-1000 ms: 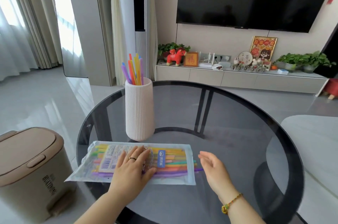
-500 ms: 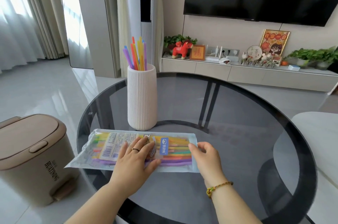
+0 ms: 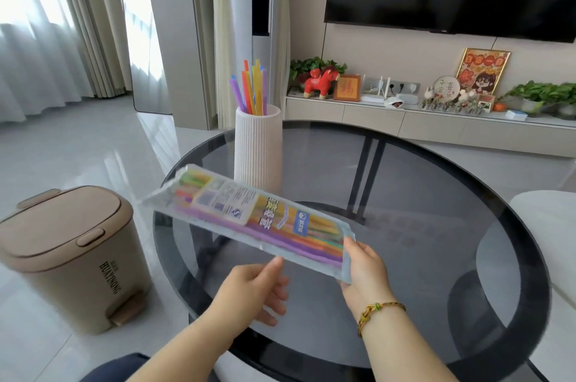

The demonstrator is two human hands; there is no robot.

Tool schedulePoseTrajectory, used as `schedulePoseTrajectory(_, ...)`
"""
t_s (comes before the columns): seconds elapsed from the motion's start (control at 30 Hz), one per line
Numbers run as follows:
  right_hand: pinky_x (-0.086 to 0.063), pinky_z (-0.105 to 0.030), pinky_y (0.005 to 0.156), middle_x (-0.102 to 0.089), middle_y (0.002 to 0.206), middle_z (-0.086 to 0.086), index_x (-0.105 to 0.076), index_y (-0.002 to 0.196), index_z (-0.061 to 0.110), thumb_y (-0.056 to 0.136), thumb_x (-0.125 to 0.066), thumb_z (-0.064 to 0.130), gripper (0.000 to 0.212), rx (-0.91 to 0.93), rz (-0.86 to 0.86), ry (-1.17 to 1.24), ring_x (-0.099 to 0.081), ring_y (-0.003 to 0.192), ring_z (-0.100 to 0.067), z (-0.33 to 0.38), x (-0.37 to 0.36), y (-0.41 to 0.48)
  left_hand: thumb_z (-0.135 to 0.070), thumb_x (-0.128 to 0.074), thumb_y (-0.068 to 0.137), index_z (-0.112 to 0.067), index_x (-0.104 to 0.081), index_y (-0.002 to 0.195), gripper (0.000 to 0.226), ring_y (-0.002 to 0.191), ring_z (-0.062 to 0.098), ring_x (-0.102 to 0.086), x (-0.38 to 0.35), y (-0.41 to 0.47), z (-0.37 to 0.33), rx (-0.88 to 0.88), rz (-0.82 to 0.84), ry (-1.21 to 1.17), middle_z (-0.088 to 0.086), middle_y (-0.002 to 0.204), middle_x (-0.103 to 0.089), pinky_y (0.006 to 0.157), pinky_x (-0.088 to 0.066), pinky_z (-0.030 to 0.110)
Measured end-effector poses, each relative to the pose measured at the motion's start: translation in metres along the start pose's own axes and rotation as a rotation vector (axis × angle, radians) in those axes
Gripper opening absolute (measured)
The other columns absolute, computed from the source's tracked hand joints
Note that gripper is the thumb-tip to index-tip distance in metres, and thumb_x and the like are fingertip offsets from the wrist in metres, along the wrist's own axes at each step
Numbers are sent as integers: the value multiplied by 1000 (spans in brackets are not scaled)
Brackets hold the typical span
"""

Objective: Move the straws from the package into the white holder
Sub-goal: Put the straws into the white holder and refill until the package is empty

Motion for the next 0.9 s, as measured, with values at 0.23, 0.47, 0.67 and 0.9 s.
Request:
schedulePoseTrajectory(0.23, -49, -34, 59, -58, 75, -12, -47, 72, 9, 91, -47, 12, 20, -22, 142, 46, -58, 67, -24, -12, -33, -21, -42, -59, 66, -24, -51, 120, 57, 102, 21, -64, 32, 17, -8, -83, -55, -699, 3, 110, -68, 78, -52, 39)
schedulePoseTrajectory(0.47, -53, -36, 68, -60, 98, -19, -51, 110, 1, 94, -41, 20, 27, -103, 194, 115, -62, 86, -30, -33, -49, -22, -29, -57, 66, -21, -57, 110, 44, 99, 24, -63, 50, 19, -19, -160, -172, -780, 5, 107, -67, 87, -48, 46)
schedulePoseTrajectory(0.67, -51, -34, 59, -61, 87, -13, -46, 119, 6, 96, -35, 28, 34, -154, 161, 179, -62, 75, -24, -39, -47, -17, -30, -53, 70, -20, -51, 116, 47, 109, 28, -58, 54, 16, -35, -221, -175, -744, 9, 121, -61, 96, -43, 53)
schedulePoseTrajectory(0.9, -36, -16, 36, -57, 67, -4, -57, 84, 10, 94, -36, 35, 33, 37, 45, -190, -53, 56, -17, -28, -38, -12, -32, -52, 71, -21, -51, 116, 46, 106, 25, -59, 54, 18, -36, -223, -150, -771, 5, 113, -63, 90, -47, 47)
Point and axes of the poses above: each hand's wrist, its own y-axis towards the middle knuckle, its own x-axis out of the back of the hand, z = x × y, the point moved 9 cm from there along y, towards the middle knuckle
